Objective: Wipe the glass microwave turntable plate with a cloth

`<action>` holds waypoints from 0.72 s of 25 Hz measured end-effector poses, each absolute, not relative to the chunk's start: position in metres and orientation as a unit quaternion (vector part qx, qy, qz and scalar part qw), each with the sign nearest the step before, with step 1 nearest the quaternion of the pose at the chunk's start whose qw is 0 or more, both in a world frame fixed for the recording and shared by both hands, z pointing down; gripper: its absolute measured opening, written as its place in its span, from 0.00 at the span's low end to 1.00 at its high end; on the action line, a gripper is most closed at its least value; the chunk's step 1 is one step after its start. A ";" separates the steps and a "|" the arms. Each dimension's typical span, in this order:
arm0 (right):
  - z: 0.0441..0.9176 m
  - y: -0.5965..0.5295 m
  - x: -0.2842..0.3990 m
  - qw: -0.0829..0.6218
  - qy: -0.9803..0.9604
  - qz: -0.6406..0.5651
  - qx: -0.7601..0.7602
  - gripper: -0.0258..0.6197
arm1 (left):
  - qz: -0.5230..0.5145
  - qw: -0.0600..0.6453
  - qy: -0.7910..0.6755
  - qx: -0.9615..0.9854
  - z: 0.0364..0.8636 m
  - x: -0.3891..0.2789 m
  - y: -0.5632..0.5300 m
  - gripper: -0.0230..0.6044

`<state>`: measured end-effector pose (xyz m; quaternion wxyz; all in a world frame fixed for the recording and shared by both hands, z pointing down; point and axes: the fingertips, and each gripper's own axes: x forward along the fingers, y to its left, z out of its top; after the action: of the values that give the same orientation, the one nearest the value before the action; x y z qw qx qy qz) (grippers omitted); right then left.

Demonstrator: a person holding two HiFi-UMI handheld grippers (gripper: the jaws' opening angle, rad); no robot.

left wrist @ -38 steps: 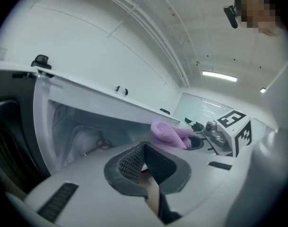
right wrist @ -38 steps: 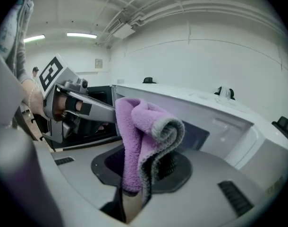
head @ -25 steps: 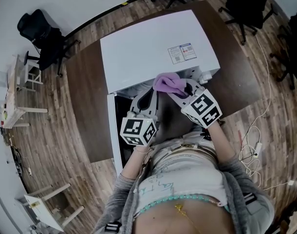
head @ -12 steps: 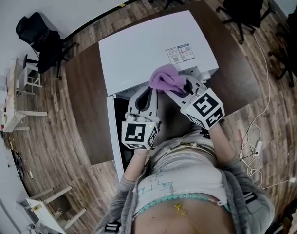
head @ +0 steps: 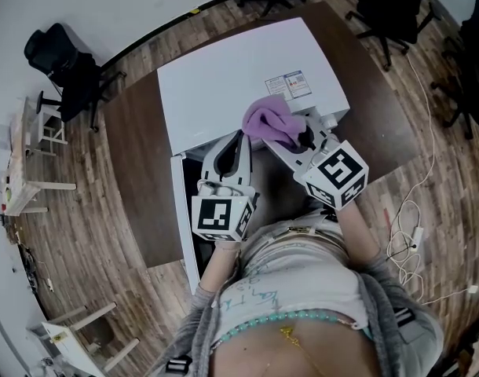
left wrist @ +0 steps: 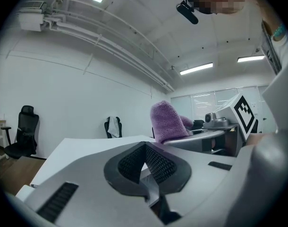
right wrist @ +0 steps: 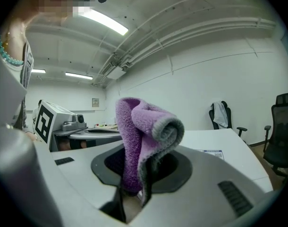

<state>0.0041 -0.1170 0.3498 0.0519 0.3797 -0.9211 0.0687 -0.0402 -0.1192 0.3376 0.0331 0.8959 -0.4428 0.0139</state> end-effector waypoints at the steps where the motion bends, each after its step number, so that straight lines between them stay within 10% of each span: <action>1: 0.348 -0.117 0.004 0.047 -0.921 0.068 0.380 0.21 | 0.013 0.032 -0.442 0.896 0.336 -0.040 -0.120 0.05; 18: 0.340 -0.117 0.001 0.044 -0.923 0.055 0.378 0.21 | 0.007 0.020 -0.453 0.891 0.328 -0.045 -0.122 0.05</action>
<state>0.0013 -0.1172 0.3398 0.0443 0.3778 -0.9232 0.0546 -0.0451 -0.1217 0.3283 0.0201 0.8912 -0.4532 0.0072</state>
